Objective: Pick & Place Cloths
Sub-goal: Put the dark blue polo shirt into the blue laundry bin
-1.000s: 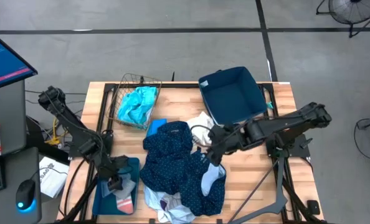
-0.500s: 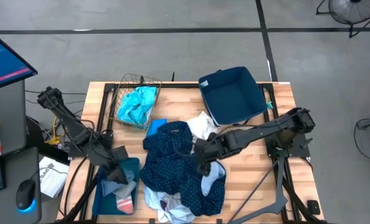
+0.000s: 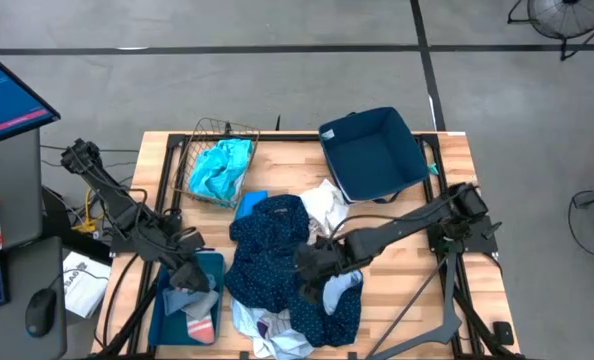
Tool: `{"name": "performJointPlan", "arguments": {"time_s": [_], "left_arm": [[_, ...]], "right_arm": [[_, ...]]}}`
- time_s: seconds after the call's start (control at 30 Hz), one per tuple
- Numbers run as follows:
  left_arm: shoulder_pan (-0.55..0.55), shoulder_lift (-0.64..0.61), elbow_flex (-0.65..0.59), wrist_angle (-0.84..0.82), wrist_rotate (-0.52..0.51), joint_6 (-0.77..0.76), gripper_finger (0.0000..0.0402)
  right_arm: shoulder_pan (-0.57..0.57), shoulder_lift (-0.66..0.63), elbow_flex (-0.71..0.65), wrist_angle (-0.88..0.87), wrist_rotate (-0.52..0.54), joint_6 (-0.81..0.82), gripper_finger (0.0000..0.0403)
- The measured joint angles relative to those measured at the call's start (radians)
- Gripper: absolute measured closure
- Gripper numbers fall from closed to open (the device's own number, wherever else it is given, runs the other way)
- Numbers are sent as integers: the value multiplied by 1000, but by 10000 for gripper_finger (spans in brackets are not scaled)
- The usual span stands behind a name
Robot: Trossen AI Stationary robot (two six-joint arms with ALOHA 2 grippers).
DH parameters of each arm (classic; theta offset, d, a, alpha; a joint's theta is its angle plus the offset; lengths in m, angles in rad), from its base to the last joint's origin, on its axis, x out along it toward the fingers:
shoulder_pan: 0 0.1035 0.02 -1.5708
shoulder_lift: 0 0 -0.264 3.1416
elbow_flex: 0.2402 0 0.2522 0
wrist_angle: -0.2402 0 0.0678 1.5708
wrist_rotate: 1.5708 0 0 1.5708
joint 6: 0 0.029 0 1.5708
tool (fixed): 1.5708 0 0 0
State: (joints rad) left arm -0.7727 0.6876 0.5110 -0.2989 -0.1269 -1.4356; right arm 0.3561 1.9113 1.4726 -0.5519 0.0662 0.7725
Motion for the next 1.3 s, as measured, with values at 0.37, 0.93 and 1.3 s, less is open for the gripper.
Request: {"name": "performJointPlan", "arguments": {"time_s": [0.37,0.93,1.3], "left_arm": [[0,-1,0,8,-12,195,101],[0,-1,0,11,-55,385,101],[0,-1,0,22,-143,385,101]], "right_arm": [[0,210,152,-25,66,199,119],[-16,209,524,-374,251,252,394],[-127,-111,615,-573,626,115,398]]}}
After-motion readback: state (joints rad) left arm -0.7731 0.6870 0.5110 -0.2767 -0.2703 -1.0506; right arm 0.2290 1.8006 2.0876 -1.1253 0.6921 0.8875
